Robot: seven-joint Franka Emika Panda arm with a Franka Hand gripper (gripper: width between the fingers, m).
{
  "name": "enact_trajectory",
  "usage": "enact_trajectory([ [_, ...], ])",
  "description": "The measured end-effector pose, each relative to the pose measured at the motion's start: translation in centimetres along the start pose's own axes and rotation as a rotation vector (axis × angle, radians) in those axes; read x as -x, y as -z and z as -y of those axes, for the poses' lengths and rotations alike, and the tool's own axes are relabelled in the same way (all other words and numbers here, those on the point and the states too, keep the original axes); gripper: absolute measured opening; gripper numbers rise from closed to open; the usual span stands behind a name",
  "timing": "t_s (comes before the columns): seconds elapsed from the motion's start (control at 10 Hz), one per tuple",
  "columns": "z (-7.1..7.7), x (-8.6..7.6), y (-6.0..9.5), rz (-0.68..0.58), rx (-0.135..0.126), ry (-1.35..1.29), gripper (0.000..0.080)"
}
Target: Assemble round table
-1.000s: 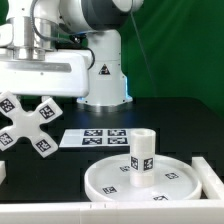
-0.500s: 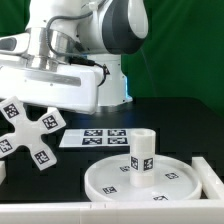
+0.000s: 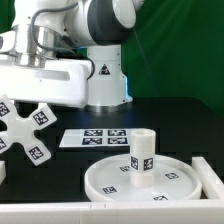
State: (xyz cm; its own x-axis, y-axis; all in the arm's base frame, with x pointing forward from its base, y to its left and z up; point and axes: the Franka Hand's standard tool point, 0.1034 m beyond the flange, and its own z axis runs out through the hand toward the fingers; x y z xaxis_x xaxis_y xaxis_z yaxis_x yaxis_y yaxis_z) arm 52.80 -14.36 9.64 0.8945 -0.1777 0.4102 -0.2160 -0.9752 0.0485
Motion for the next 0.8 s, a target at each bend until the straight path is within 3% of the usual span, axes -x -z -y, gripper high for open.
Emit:
enact_trajectory([
  [0.2,2.3,0.0,0.0,0.004,-0.019,-0.027,0.0212],
  [0.6,1.8,0.2,-0.1,0.008,-0.015,-0.029,0.0212],
  [0.8,1.0,0.5,-0.4,0.008,-0.036,-0.065,0.0212],
])
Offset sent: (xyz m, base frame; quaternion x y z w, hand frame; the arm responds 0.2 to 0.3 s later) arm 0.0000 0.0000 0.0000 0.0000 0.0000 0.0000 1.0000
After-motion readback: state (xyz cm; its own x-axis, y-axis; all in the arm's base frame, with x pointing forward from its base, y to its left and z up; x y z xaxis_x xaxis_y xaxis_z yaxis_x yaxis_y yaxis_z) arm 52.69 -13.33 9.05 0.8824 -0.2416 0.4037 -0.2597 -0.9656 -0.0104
